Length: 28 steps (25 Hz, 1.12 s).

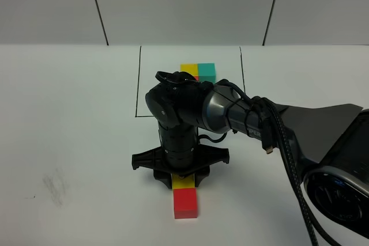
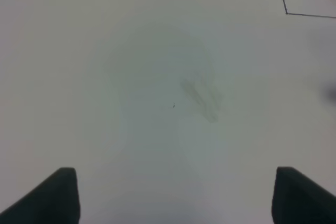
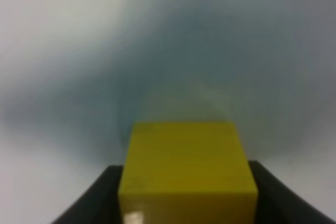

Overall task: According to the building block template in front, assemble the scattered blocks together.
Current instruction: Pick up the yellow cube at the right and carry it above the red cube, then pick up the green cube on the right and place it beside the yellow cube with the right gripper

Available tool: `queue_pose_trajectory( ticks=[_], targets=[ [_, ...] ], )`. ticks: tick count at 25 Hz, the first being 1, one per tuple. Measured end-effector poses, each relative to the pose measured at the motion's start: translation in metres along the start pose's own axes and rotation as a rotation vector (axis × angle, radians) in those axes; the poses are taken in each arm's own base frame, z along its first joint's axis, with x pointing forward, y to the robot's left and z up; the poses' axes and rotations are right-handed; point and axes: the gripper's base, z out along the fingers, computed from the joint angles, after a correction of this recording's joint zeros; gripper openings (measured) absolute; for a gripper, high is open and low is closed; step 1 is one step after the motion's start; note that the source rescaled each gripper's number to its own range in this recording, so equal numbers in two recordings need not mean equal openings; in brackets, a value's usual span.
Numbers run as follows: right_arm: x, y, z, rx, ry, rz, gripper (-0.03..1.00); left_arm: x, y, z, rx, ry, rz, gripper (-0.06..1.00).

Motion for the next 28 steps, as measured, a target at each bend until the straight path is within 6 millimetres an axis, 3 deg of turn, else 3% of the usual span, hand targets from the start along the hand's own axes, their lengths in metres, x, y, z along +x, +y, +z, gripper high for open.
queue_pose_trajectory(
  ticks=[6, 10, 14, 21, 28],
  targets=[
    [-0.001, -0.002, -0.026, -0.015, -0.047, -0.010, 0.47, 0.000, 0.000, 0.000, 0.000, 0.000, 0.000, 0.76],
    [-0.004, -0.011, -0.049, 0.009, -0.107, -0.026, 0.70, 0.000, 0.000, 0.000, 0.000, 0.000, 0.000, 0.76],
    [-0.016, -0.034, -0.079, 0.063, -0.212, -0.040, 0.93, 0.000, 0.000, 0.000, 0.000, 0.000, -0.001, 0.76],
    [-0.038, -0.088, -0.135, 0.060, -0.325, -0.119, 0.99, 0.000, 0.000, 0.000, 0.000, 0.000, -0.001, 0.76],
    [-0.047, -0.168, -0.204, 0.080, -0.456, -0.237, 1.00, 0.000, 0.000, 0.000, 0.000, 0.000, -0.001, 0.76]
  ],
)
